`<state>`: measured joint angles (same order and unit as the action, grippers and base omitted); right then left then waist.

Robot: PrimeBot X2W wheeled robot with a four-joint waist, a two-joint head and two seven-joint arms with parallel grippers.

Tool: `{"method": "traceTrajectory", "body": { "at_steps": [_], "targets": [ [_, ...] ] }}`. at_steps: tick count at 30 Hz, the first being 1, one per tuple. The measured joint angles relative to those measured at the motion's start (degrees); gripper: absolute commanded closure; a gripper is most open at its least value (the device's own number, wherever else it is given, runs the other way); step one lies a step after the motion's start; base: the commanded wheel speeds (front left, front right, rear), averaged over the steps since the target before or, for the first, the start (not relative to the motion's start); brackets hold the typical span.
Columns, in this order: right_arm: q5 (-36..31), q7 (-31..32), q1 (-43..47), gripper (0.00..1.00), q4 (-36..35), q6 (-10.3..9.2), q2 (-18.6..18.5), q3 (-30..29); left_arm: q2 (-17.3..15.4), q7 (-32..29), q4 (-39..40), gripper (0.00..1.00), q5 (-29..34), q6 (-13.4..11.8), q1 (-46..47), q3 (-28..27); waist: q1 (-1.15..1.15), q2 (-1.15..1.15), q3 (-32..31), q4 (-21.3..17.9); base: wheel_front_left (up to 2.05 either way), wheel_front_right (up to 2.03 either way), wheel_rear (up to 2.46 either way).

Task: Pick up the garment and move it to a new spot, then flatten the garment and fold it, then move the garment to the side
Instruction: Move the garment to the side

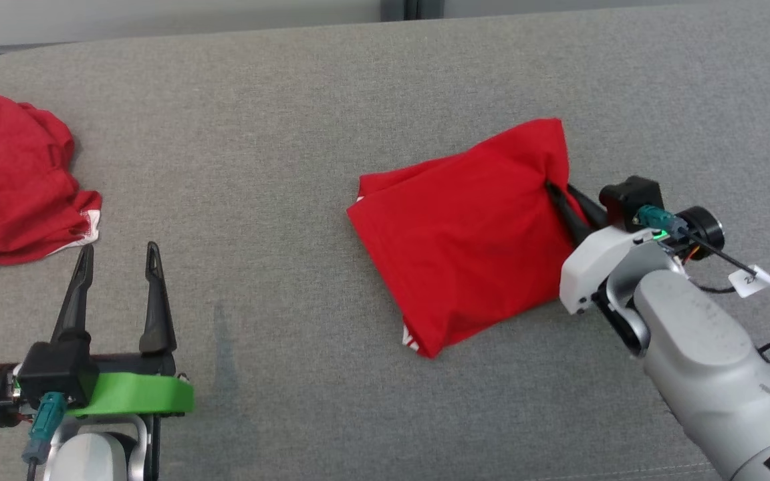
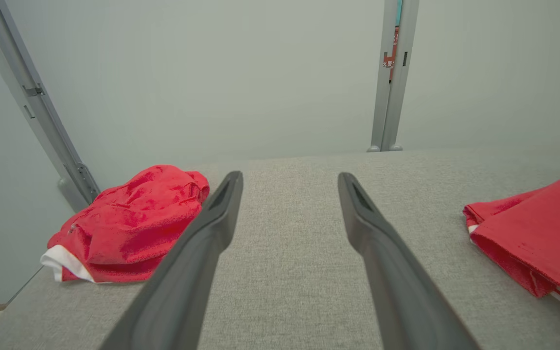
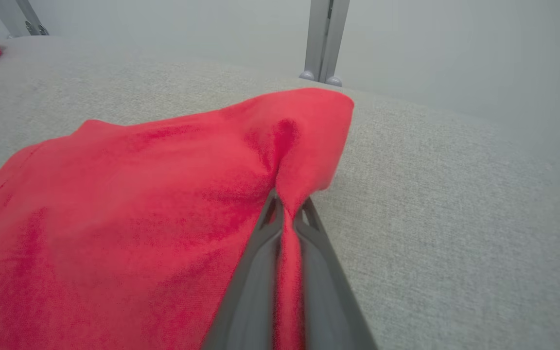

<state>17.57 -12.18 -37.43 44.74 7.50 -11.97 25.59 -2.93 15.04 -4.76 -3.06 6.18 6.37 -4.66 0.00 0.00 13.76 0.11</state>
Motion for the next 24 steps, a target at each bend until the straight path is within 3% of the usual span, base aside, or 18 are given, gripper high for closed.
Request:
{"method": "traceTrajectory", "body": {
  "at_steps": [1,3,9,24],
  "targets": [
    [0.52,0.05,-7.15,1.00,-0.36,0.01,-4.50,2.12,0.00,0.00,3.33,0.00,0.14,0.32,2.70,-0.14,0.00,0.00,3.30,-1.30,0.00,0.00,0.00],
    [1.24,-0.14,-13.04,1.00,-0.21,0.01,-6.80,2.33,-0.69,0.05,5.83,0.00,0.70,0.44,4.70,-0.34,0.00,0.00,6.51,-2.82,0.00,0.00,0.00],
    [2.50,-1.33,-20.56,1.00,1.63,0.02,-10.00,2.03,-3.71,0.09,10.62,0.00,2.31,0.65,6.60,-0.66,0.00,0.00,12.40,-7.38,0.00,0.00,0.00],
    [5.50,-2.63,-28.69,1.00,8.77,0.02,-15.88,-0.69,-10.04,0.08,21.02,0.00,3.90,0.86,5.87,-1.43,0.00,0.00,23.08,-19.51,0.00,0.00,0.00]
  ]
}}
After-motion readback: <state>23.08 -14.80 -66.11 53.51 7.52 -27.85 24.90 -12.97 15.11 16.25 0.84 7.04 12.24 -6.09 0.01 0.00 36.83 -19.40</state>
